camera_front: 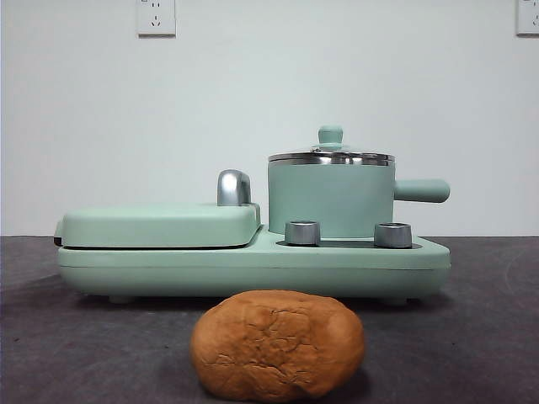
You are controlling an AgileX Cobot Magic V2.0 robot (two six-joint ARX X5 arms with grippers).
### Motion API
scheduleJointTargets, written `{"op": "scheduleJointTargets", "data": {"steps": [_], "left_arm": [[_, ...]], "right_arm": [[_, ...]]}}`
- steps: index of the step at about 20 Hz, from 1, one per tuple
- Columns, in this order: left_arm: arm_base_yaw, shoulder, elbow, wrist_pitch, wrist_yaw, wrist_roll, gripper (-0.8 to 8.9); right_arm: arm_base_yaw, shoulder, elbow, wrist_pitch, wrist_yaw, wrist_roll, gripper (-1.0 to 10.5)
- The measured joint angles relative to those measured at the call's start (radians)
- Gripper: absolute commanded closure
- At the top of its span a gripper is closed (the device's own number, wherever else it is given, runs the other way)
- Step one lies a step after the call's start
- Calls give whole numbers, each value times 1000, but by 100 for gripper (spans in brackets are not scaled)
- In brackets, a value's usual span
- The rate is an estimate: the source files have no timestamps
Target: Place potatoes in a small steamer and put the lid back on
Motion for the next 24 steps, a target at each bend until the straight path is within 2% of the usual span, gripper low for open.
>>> {"op": "scheduleJointTargets", "data": {"steps": [5, 8, 11, 13, 15, 18, 22, 24], "left_arm": [[-2, 166, 154, -158, 166, 169, 804], [-13, 251, 198, -211, 199, 291, 805], [-33, 318, 211, -266, 201, 426, 803], [-49, 356, 212, -289, 203, 533, 767], [-65, 386, 212, -299, 203, 627, 739], [-93, 404, 212, -300, 203, 712, 681], [-124, 404, 212, -293, 204, 751, 511], [-137, 404, 212, -285, 204, 758, 494]], "right_arm": [[0, 176, 164, -193, -152, -177, 934], [3, 261, 210, -235, -241, -311, 934], [21, 313, 220, -238, -252, -457, 934], [43, 333, 220, -244, -247, -560, 934], [71, 340, 220, -247, -227, -626, 934], [117, 345, 220, -247, -194, -677, 913], [156, 351, 220, -245, -173, -702, 683], [164, 353, 220, -245, -150, -706, 616]]}}
